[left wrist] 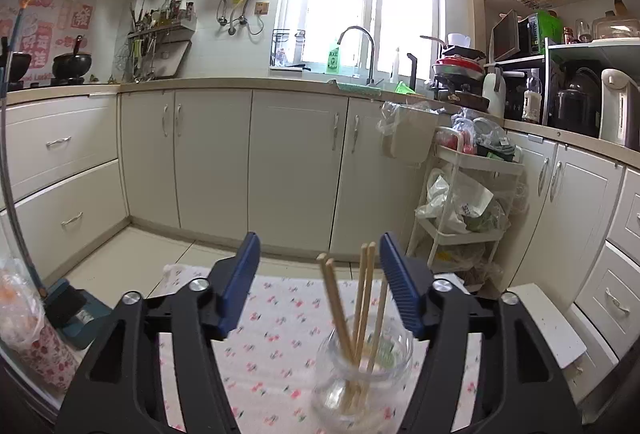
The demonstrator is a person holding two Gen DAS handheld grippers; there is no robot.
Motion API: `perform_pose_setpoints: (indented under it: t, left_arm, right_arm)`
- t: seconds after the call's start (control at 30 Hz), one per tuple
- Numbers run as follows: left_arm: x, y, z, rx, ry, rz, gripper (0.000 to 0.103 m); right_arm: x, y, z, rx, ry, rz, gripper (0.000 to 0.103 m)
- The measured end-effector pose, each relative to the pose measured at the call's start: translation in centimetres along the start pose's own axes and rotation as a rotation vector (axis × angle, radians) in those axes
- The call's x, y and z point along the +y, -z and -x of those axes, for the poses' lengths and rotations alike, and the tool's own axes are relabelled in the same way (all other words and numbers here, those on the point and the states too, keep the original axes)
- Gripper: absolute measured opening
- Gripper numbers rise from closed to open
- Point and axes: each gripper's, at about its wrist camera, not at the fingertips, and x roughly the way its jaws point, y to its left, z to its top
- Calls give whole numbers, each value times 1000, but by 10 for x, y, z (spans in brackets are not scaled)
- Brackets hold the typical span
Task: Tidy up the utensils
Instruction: 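Lower the right tool's chopstick into the jar and open the right tool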
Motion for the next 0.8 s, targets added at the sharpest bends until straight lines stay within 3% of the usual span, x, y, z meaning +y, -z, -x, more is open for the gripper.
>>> perform_pose_setpoints:
  t: [0.2,0.5,0.8]
  left_arm:
    - [36,31,43,68,-55,21,81]
    - [92,76,49,170,-144,131,84]
    - [111,95,33,212,-161,204,84]
  right_arm:
    - [10,-9,35,-112,-51,-32,6]
    - [53,-77,99,-434,-122,4,6]
    - [82,-128,118,-561,-124,73,6]
